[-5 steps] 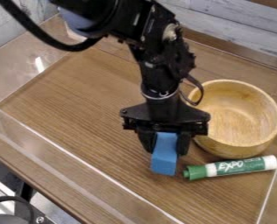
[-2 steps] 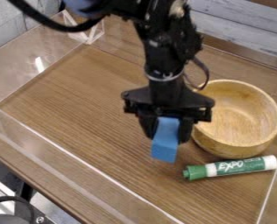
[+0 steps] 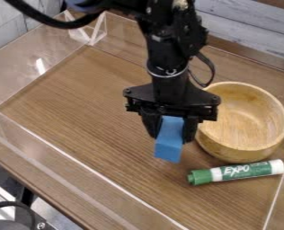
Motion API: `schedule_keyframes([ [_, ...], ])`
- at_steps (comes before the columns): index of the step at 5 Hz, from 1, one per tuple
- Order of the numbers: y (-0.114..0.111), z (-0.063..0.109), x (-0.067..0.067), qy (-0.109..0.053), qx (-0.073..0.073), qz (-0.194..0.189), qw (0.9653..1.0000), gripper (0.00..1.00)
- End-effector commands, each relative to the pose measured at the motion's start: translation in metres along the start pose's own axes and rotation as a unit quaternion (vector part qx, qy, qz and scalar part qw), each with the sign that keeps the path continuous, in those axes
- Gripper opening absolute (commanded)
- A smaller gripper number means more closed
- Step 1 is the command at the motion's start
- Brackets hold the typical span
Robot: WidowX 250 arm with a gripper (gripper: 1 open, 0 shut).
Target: Put the blue block in the brown bowl
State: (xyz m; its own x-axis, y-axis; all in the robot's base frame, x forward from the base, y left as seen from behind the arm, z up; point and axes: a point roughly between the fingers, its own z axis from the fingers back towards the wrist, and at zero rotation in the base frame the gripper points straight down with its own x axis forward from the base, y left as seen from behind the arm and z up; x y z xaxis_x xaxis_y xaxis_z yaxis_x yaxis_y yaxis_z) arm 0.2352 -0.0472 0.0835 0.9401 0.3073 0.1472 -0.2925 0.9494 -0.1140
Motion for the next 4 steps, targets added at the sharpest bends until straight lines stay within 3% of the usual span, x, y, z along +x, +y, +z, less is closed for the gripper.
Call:
schedule_keyframes([
  [1, -0.003, 0.021, 0.015, -0.033, -0.016, -0.003, 0.9993, 0.0],
  [2, -0.001, 0.037, 0.023, -0.052, -0.022, -0.007, 0.9983, 0.0],
  [4, 0.002, 0.085, 0.061, -0.097, -0.029, -0.038, 0.9942, 0.0],
])
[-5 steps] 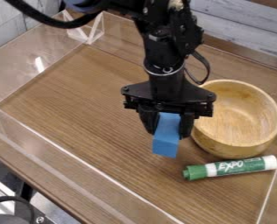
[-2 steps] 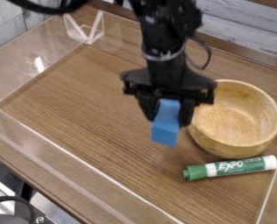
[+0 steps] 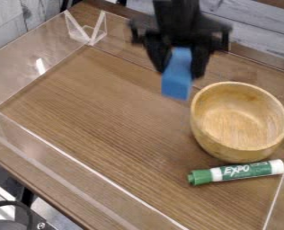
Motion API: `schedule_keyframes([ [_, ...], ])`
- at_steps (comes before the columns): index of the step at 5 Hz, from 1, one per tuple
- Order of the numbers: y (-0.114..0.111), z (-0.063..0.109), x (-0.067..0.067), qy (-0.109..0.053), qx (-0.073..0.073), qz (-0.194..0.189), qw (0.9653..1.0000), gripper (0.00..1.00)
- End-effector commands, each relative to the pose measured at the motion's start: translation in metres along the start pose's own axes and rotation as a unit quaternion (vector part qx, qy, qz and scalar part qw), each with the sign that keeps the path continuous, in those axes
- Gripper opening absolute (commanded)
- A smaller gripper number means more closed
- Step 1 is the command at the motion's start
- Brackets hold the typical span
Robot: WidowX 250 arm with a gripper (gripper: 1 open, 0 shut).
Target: Put the blue block in the brown bowl
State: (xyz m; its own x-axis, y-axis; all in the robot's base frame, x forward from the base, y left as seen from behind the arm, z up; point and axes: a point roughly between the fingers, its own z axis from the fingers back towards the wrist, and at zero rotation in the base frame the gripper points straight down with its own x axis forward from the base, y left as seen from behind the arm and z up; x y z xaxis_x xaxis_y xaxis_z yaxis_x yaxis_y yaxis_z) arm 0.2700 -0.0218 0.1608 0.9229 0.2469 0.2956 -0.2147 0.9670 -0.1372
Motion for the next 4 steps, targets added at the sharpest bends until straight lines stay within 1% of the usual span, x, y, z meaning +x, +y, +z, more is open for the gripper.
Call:
schedule_keyframes([
  [1, 0.008, 0.024, 0.026, -0.043, -0.006, -0.016, 0.9989, 0.0],
  [2, 0.027, 0.028, 0.027, -0.062, -0.006, -0.035, 0.9975, 0.0],
  [3, 0.043, 0.027, 0.025, -0.078, -0.011, -0.046, 0.9958, 0.0],
  [4, 0.044, 0.026, 0.022, -0.092, -0.015, -0.062, 0.9937, 0.0],
])
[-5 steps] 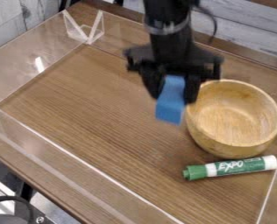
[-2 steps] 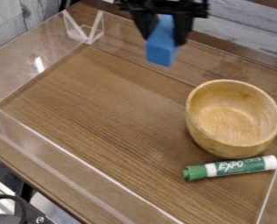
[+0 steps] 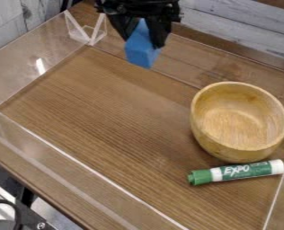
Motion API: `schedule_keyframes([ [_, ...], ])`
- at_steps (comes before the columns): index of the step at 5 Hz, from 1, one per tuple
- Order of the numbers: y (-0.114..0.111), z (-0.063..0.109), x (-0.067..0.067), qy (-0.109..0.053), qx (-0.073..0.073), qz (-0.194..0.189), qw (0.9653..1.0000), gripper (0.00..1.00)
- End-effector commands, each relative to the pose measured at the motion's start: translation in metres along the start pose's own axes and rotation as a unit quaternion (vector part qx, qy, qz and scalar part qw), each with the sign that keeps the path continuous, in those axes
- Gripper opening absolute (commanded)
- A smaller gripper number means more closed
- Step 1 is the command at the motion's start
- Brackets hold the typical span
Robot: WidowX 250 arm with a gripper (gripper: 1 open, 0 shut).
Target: Put the blue block in the brown bowl
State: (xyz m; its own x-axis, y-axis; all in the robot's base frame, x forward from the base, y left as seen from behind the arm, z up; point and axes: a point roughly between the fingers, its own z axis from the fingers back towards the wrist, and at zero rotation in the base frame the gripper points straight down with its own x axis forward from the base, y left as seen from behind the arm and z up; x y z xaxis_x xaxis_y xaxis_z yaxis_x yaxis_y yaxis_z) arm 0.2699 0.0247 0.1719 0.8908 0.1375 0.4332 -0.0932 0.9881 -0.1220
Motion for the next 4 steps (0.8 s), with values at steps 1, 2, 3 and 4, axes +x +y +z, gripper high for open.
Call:
schedule_keyframes([
  [1, 0.0004, 0.0063, 0.0097, -0.042, -0.005, -0.009, 0.9991, 0.0],
  [2, -0.0001, 0.0026, 0.0111, -0.061, -0.011, -0.018, 0.9979, 0.0],
  [3, -0.0006, 0.0011, 0.0126, -0.08, -0.016, -0.028, 0.9963, 0.0],
  [4, 0.0018, 0.0001, 0.0142, -0.099, -0.017, -0.043, 0.994, 0.0],
])
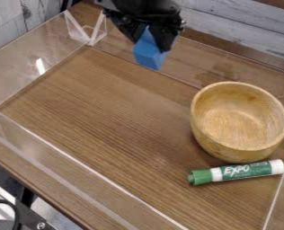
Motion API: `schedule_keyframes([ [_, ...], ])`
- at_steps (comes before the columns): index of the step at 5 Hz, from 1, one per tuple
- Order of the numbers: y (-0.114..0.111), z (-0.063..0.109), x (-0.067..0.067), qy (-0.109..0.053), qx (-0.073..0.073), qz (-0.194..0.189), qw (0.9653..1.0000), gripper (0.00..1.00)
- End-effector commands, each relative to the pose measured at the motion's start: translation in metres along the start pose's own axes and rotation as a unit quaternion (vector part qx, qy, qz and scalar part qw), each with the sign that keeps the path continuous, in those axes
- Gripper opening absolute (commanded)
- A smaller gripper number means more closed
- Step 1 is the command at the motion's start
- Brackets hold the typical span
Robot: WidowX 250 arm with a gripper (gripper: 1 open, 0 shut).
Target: Put the blue block in the brown bowl
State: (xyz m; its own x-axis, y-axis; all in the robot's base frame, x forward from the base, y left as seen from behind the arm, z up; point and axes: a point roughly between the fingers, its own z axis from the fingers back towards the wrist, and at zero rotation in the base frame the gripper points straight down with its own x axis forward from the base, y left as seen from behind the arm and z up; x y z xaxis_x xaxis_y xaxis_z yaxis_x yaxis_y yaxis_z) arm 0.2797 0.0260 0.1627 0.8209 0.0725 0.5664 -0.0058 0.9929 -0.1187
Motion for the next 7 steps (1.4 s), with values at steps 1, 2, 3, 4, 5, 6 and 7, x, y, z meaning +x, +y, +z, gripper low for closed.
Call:
schedule_keyframes([
  [1, 0.005, 0.009, 0.014, -0.046, 0.006, -0.019, 0.9987, 0.0],
  [2, 0.01, 0.005, 0.016, -0.065, 0.009, -0.033, 0.9973, 0.0],
  [3, 0.014, 0.002, 0.017, -0.084, 0.014, -0.047, 0.9952, 0.0],
  [4, 0.018, -0.002, 0.019, -0.103, 0.018, -0.058, 0.9928, 0.0],
  [5, 0.021, -0.007, 0.019, -0.117, 0.021, -0.068, 0.9905, 0.0],
  [6, 0.024, -0.013, 0.019, -0.124, 0.029, -0.082, 0.9885, 0.0],
  [7, 0.027, -0.021, 0.019, -0.133, 0.039, -0.095, 0.9857, 0.0],
])
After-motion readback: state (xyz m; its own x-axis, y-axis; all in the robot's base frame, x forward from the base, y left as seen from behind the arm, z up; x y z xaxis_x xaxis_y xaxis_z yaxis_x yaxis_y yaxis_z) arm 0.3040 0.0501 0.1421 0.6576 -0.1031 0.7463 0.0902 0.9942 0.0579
